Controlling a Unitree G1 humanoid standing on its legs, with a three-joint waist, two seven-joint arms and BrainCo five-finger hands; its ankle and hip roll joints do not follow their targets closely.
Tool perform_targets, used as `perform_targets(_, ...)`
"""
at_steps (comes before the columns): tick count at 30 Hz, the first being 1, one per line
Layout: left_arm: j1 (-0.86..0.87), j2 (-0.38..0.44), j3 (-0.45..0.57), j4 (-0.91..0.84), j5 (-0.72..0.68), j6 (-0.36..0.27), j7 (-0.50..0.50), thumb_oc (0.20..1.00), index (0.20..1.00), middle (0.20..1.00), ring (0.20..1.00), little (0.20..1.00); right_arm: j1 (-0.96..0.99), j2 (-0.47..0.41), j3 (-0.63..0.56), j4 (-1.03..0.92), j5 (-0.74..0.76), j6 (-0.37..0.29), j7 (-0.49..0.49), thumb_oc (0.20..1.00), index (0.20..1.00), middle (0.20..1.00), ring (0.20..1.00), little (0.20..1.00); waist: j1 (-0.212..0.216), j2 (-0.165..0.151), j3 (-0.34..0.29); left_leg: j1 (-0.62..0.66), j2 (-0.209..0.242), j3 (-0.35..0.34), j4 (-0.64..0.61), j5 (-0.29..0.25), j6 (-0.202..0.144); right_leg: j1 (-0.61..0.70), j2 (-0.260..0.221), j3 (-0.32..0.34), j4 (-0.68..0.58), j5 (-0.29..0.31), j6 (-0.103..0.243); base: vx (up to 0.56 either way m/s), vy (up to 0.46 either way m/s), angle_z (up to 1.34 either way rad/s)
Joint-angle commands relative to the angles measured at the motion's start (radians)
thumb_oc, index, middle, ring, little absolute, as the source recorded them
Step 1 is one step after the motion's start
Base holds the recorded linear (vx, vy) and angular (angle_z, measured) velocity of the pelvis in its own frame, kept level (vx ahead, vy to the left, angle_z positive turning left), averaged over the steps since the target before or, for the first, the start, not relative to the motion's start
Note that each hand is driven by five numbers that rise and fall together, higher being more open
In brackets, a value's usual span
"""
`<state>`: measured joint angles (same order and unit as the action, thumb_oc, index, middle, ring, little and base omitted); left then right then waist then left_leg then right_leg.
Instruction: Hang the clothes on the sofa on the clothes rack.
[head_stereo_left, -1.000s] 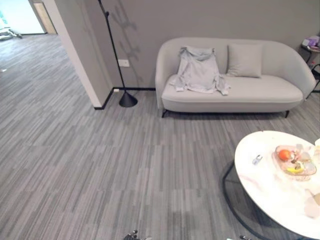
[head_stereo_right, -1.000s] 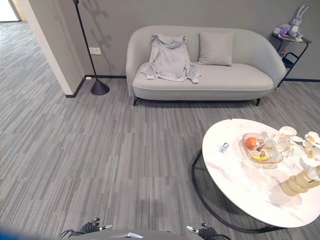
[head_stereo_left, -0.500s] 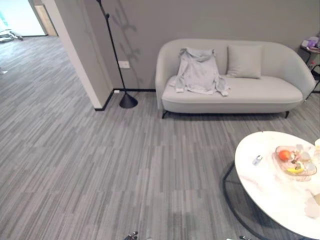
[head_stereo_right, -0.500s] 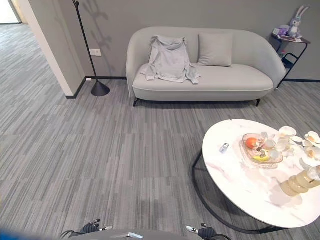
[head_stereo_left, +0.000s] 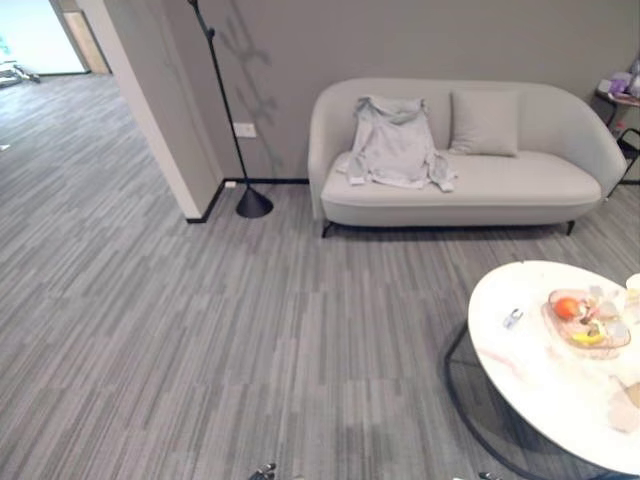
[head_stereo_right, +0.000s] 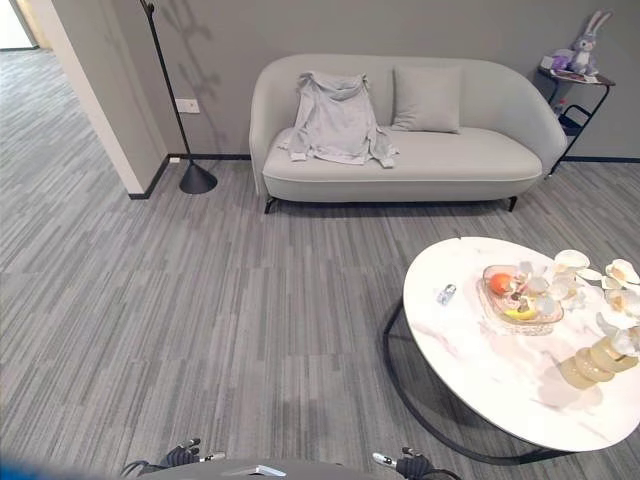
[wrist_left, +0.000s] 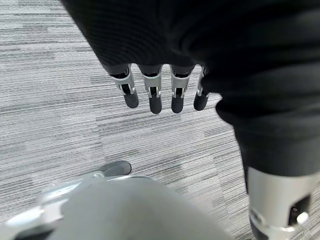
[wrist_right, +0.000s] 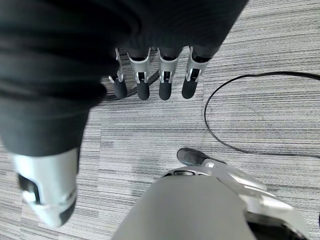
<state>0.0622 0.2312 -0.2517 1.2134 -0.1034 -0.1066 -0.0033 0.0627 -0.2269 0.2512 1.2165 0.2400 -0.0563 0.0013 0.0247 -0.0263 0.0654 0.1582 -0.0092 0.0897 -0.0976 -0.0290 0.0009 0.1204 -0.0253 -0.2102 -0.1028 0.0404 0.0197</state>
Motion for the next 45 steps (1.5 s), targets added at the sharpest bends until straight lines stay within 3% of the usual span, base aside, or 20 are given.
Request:
perform_targets(1, -0.093, -0.015, -0.040, 0.053, 0.012, -0.028, 0.009, 1.000, 1.000, 1.000, 1.000, 1.000, -0.076, -0.020, 0.019, 0.023, 0.002, -0.013, 0.004, 1.000, 1.000, 1.000, 1.000, 1.000, -0.005, 0.003, 0.030, -0.018, -0.003, 0.019, 0.010, -0.024, -0.022, -0.009, -0.138, 0.021, 0.015, 0.028, 0.157, -0.03, 0.068, -0.05)
perform_targets(5, -0.112, -0.001, -0.036, 0.018, -0.009, -0.025, 0.009, 1.000, 1.000, 1.000, 1.000, 1.000, -0.113, -0.023, 0.027, 0.003, 0.009, -0.012, 0.008, 1.000, 1.000, 1.000, 1.000, 1.000, 0.005, 0.016, 0.079, -0.028, -0.014, 0.017, 0.010, -0.025, 0.020, -0.169, -0.158, 0.063, 0.296, 0.014, 0.171, -0.09, 0.131, -0.18)
perform_targets(8, -0.116, 0.002, -0.039, 0.004, -0.009, -0.022, 0.007, 1.000, 1.000, 1.000, 1.000, 1.000, -0.115, -0.029, 0.023, 0.004, 0.008, -0.009, 0.009, 1.000, 1.000, 1.000, 1.000, 1.000, -0.001, 0.021, 0.112, 0.006, -0.029, 0.011, 0.010, -0.039, 0.049, -0.256, -0.179, 0.073, 0.494, 0.078, 0.177, 0.04, 0.123, -0.21)
perform_targets(11, -0.120, 0.005, -0.039, 0.000, -0.016, -0.021, 0.006, 1.000, 1.000, 1.000, 1.000, 1.000, -0.110, -0.025, 0.017, 0.008, 0.014, -0.008, 0.009, 1.000, 1.000, 1.000, 1.000, 1.000, -0.002, 0.021, 0.123, 0.025, -0.030, 0.006, 0.010, -0.054, 0.051, -0.293, -0.192, 0.065, 0.560, 0.092, 0.177, 0.11, 0.042, 0.11)
perform_targets(14, -0.143, 0.006, -0.051, -0.007, -0.029, -0.028, 0.011, 1.000, 1.000, 1.000, 1.000, 1.000, -0.107, -0.027, 0.006, 0.017, 0.025, -0.009, 0.004, 1.000, 1.000, 1.000, 1.000, 1.000, -0.022, 0.012, 0.125, 0.057, -0.028, -0.024, 0.010, -0.094, 0.029, -0.305, -0.170, 0.055, 0.365, 0.069, 0.164, 0.34, -0.073, 0.19)
perform_targets(16, -0.153, 0.006, -0.056, -0.004, -0.029, -0.031, 0.016, 1.000, 1.000, 1.000, 1.000, 1.000, -0.111, -0.028, 0.004, 0.019, 0.029, -0.010, 0.001, 1.000, 1.000, 1.000, 1.000, 1.000, -0.032, 0.007, 0.128, 0.068, -0.027, -0.036, 0.010, -0.110, 0.020, -0.311, -0.169, 0.055, 0.253, 0.090, 0.171, 0.23, -0.083, 0.17)
perform_targets(17, -0.168, 0.004, -0.061, 0.000, -0.028, -0.034, 0.018, 1.000, 1.000, 1.000, 1.000, 1.000, -0.116, -0.024, 0.001, 0.022, 0.031, -0.007, -0.002, 1.000, 1.000, 1.000, 1.000, 1.000, -0.049, -0.001, 0.130, 0.086, -0.024, -0.051, 0.010, -0.134, 0.004, -0.357, -0.183, 0.045, 0.100, 0.148, 0.198, 0.25, -0.083, 0.06)
perform_targets(23, -0.149, -0.010, -0.061, 0.019, 0.010, -0.039, 0.014, 1.000, 1.000, 1.000, 1.000, 1.000, -0.091, -0.022, -0.020, 0.013, 0.019, -0.006, 0.003, 1.000, 1.000, 1.000, 1.000, 1.000, -0.090, 0.001, 0.103, 0.204, 0.025, -0.084, 0.010, -0.231, -0.045, -0.404, -0.213, -0.087, 0.015, 0.227, 0.236, 0.58, -0.172, 0.08)
perform_targets(26, -0.143, -0.011, -0.059, 0.024, 0.021, -0.035, 0.008, 1.000, 1.000, 1.000, 1.000, 1.000, -0.087, -0.027, -0.022, 0.018, 0.017, -0.009, 0.005, 1.000, 1.000, 1.000, 1.000, 1.000, -0.096, 0.021, 0.085, 0.213, 0.075, -0.081, 0.010, -0.185, -0.072, -0.381, -0.173, -0.093, 0.015, 0.223, 0.216, 0.51, -0.240, 0.66)
perform_targets(27, -0.142, -0.010, -0.057, 0.021, 0.012, -0.032, 0.008, 1.000, 1.000, 1.000, 1.000, 1.000, -0.089, -0.036, -0.023, 0.020, 0.023, -0.013, 0.004, 1.000, 1.000, 1.000, 1.000, 1.000, -0.095, 0.050, 0.074, 0.188, 0.141, -0.081, 0.060, -0.061, -0.107, -0.350, -0.120, -0.073, 0.015, 0.195, 0.185, 0.30, -0.174, 0.74)
perform_targets(28, -0.142, -0.010, -0.057, 0.021, 0.012, -0.032, 0.008, 1.000, 1.000, 1.000, 1.000, 1.000, -0.089, -0.036, -0.023, 0.021, 0.023, -0.013, 0.004, 1.000, 1.000, 1.000, 1.000, 1.000, -0.098, 0.047, 0.071, 0.183, 0.137, -0.084, 0.060, -0.058, -0.106, -0.353, -0.125, -0.074, 0.015, 0.196, 0.186, 0.47, -0.271, 0.39)
perform_targets(30, -0.143, -0.007, -0.062, 0.011, 0.000, -0.031, 0.004, 1.000, 1.000, 1.000, 1.000, 1.000, -0.090, -0.048, -0.023, 0.014, 0.044, -0.023, 0.000, 1.000, 1.000, 1.000, 1.000, 1.000, -0.103, 0.056, 0.061, 0.118, 0.174, -0.087, 0.218, 0.061, -0.137, -0.311, -0.089, -0.062, 0.015, 0.150, 0.142, 0.45, -0.255, 0.16)
perform_targets(31, -0.145, -0.001, -0.061, -0.004, -0.026, -0.032, 0.001, 1.000, 1.000, 1.000, 1.000, 1.000, -0.092, -0.060, -0.021, 0.005, 0.061, -0.030, -0.001, 1.000, 1.000, 1.000, 1.000, 1.000, -0.095, 0.046, 0.074, 0.020, 0.170, -0.095, 0.425, 0.163, -0.139, -0.258, -0.066, -0.048, 0.015, 0.107, 0.103, 0.54, -0.325, 0.22)
perform_targets(33, -0.146, 0.008, -0.049, -0.025, -0.052, -0.038, 0.012, 1.000, 1.000, 1.000, 1.000, 1.000, -0.104, -0.073, -0.013, -0.010, 0.067, -0.035, -0.005, 1.000, 1.000, 1.000, 1.000, 1.000, -0.078, 0.024, 0.095, -0.046, 0.170, -0.074, 0.567, 0.192, -0.107, -0.208, -0.050, -0.027, 0.015, 0.065, 0.069, 0.44, -0.292, -0.17)
perform_targets(35, -0.144, 0.005, -0.039, -0.033, -0.080, -0.040, 0.018, 1.000, 1.000, 1.000, 1.000, 1.000, -0.109, -0.078, 0.000, -0.021, 0.070, -0.035, -0.008, 1.000, 1.000, 1.000, 1.000, 1.000, -0.056, 0.009, 0.112, -0.119, 0.185, -0.026, 0.623, 0.141, -0.080, -0.160, -0.045, -0.007, 0.015, 0.032, 0.058, 0.43, -0.196, -0.52)
perform_targets(36, -0.142, 0.001, -0.032, -0.034, -0.090, -0.042, 0.024, 1.000, 1.000, 1.000, 1.000, 1.000, -0.118, -0.077, 0.008, -0.026, 0.075, -0.039, -0.012, 1.000, 1.000, 1.000, 1.000, 1.000, -0.032, -0.013, 0.127, -0.213, 0.175, 0.006, 0.612, 0.089, -0.065, -0.119, -0.044, 0.013, 0.015, 0.000, 0.057, 0.36, -0.121, -0.28)
perform_targets(41, -0.132, -0.001, -0.026, -0.024, -0.088, -0.041, 0.028, 1.000, 1.000, 1.000, 1.000, 1.000, -0.123, -0.078, 0.020, -0.028, 0.069, -0.042, -0.012, 1.000, 1.000, 1.000, 1.000, 1.000, -0.001, -0.027, 0.137, -0.325, 0.155, 0.049, 0.433, 0.082, -0.065, -0.063, -0.038, 0.028, 0.015, -0.039, 0.066, 0.29, 0.012, -0.22)
perform_targets(42, -0.126, -0.001, -0.022, -0.020, -0.089, -0.040, 0.029, 1.000, 1.000, 1.000, 1.000, 1.000, -0.119, -0.078, 0.026, -0.020, 0.060, -0.043, -0.013, 1.000, 1.000, 1.000, 1.000, 1.000, 0.026, -0.006, 0.131, -0.331, 0.130, 0.028, 0.214, 0.134, -0.079, -0.020, -0.015, 0.036, 0.015, -0.069, 0.076, 0.53, 0.146, -0.06)
perform_targets(44, -0.124, -0.005, -0.018, 0.000, -0.093, -0.041, 0.028, 1.000, 1.000, 1.000, 1.000, 1.000, -0.112, -0.076, 0.030, -0.009, 0.041, -0.047, -0.018, 1.000, 1.000, 1.000, 1.000, 1.000, 0.059, 0.014, 0.121, -0.397, 0.103, -0.059, 0.010, 0.211, -0.113, 0.044, 0.015, 0.056, 0.015, -0.115, 0.077, 0.64, 0.159, -0.32)
perform_targets(45, -0.125, -0.005, -0.021, 0.012, -0.089, -0.039, 0.030, 1.000, 1.000, 1.000, 1.000, 1.000, -0.109, -0.077, 0.028, -0.001, 0.037, -0.047, -0.020, 1.000, 1.000, 1.000, 1.000, 1.000, 0.060, 0.012, 0.121, -0.435, 0.095, -0.075, 0.010, 0.216, -0.126, 0.068, 0.017, 0.067, 0.015, -0.130, 0.075, 0.55, 0.149, -0.37)
